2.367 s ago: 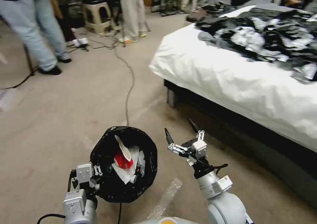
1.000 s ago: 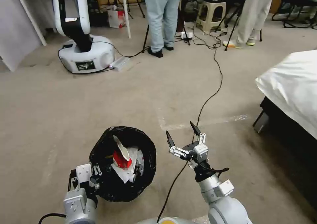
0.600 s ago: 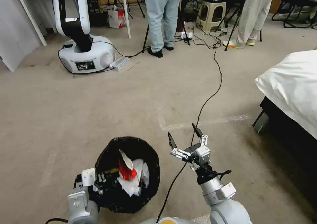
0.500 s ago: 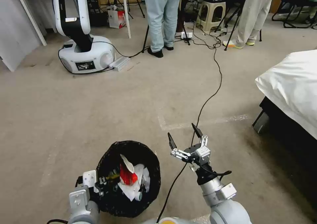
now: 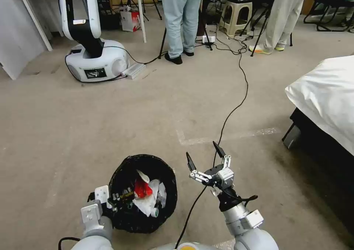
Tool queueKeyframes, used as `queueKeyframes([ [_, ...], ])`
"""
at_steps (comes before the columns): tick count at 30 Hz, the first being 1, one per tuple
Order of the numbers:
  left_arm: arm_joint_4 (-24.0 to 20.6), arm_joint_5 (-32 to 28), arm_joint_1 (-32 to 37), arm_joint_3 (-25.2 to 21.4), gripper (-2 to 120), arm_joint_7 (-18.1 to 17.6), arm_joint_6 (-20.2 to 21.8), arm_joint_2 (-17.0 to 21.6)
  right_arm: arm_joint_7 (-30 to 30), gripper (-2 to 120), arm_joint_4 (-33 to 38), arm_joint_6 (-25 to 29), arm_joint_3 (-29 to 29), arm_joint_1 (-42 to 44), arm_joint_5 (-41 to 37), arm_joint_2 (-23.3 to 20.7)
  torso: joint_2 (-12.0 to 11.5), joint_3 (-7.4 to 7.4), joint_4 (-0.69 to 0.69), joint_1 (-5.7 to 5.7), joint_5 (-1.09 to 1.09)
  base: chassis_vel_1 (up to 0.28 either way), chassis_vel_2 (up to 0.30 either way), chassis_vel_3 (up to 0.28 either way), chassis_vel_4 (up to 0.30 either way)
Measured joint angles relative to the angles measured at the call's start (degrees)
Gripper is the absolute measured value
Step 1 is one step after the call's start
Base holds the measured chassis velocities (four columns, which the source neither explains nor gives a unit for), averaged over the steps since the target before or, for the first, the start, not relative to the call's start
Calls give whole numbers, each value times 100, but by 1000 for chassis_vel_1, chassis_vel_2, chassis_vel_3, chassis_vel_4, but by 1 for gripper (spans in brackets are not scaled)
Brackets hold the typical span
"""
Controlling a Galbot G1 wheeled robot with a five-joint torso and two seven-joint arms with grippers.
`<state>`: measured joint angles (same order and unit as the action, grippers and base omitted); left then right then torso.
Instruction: Pick up the trash bin, then pick up the garbage from the floor and place it into the trash bin.
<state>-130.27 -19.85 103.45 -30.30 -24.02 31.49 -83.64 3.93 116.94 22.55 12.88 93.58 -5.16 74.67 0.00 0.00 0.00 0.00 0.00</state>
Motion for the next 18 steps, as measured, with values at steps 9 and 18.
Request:
queueKeyframes([
  [9, -255, -48, 32, -64, 60, 15, -409, 32, 66, 100, 2, 14, -56, 66, 136, 57, 0, 0, 0, 0, 0, 0, 0, 0, 0],
  [18, -699, 129, 300, -34, 93, 18, -706, 23, 112, 100, -2, 58, -69, 124, 164, 74, 0, 0, 0, 0, 0, 0, 0, 0, 0],
])
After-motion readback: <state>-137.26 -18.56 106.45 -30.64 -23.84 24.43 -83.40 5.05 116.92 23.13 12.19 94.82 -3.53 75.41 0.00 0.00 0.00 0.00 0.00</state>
